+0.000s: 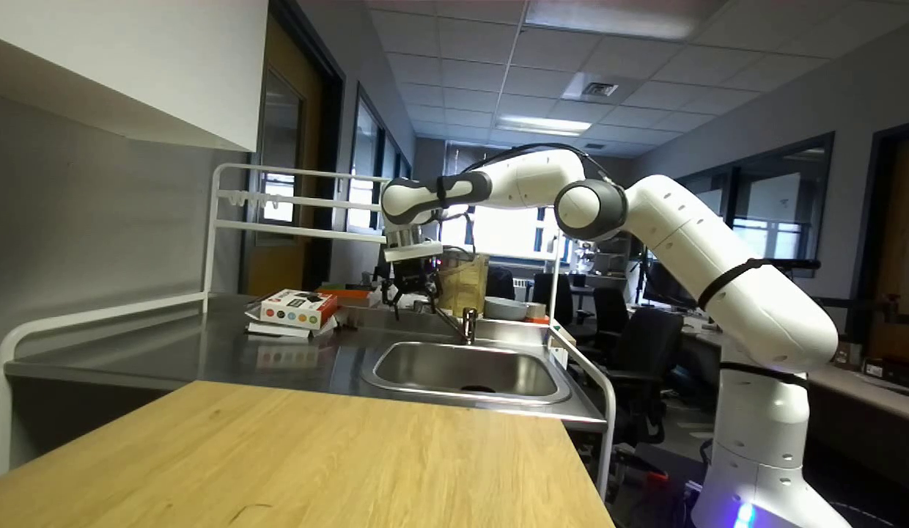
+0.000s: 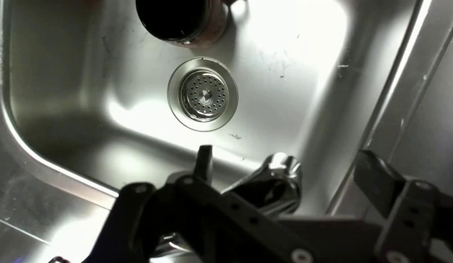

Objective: Move the spout to the right

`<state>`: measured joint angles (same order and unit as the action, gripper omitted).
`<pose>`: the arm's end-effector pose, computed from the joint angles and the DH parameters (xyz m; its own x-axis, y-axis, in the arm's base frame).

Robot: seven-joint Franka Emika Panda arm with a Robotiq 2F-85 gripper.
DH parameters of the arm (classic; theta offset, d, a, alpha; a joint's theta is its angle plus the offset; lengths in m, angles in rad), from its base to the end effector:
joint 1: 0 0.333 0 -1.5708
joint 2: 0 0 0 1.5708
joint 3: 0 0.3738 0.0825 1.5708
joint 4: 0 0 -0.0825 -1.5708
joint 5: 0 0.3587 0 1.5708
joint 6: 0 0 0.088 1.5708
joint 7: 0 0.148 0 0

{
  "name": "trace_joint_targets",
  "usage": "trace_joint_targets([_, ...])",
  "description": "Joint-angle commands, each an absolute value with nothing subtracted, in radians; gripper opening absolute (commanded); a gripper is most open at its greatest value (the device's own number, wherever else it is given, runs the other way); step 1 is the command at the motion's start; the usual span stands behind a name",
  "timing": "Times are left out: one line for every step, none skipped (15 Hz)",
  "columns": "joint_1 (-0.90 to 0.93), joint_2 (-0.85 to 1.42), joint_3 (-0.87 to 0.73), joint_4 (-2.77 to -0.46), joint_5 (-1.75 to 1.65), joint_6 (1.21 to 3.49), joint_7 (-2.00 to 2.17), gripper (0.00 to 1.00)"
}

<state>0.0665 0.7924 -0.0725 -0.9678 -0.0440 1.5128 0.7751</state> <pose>0.7409 0.0076 0.3866 0.7095 -0.6965 -0.1074 -0.6619 -0.7109 0.2377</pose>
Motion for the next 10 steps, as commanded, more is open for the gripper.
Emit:
trace_joint_targets([0.071, 0.798, -0.09, -0.955, -0.057, 1.556, 0.813, 0.75])
trace_joint_targets([0.072, 0.797, -0.095, -0.957, -0.06, 1.568, 0.817, 0.73])
trace_joint_targets([0.072, 0.795, -0.099, -0.958, -0.059, 1.576, 0.825, 0.67])
trace_joint_targets([0.072, 0.795, -0.103, -0.959, -0.059, 1.584, 0.829, 0.6])
trace_joint_targets([0.071, 0.793, -0.109, -0.961, -0.06, 1.592, 0.835, 0.5])
trace_joint_targets([0.071, 0.792, -0.113, -0.962, -0.059, 1.596, 0.839, 0.43])
trace_joint_targets([0.07, 0.791, -0.116, -0.963, -0.058, 1.601, 0.845, 0.34])
trace_joint_targets([0.069, 0.79, -0.117, -0.964, -0.057, 1.607, 0.853, 0.28])
trace_joint_targets([0.068, 0.789, -0.117, -0.964, -0.056, 1.61, 0.861, 0.22])
trace_joint_targets([0.067, 0.789, -0.117, -0.964, -0.056, 1.615, 0.867, 0.14])
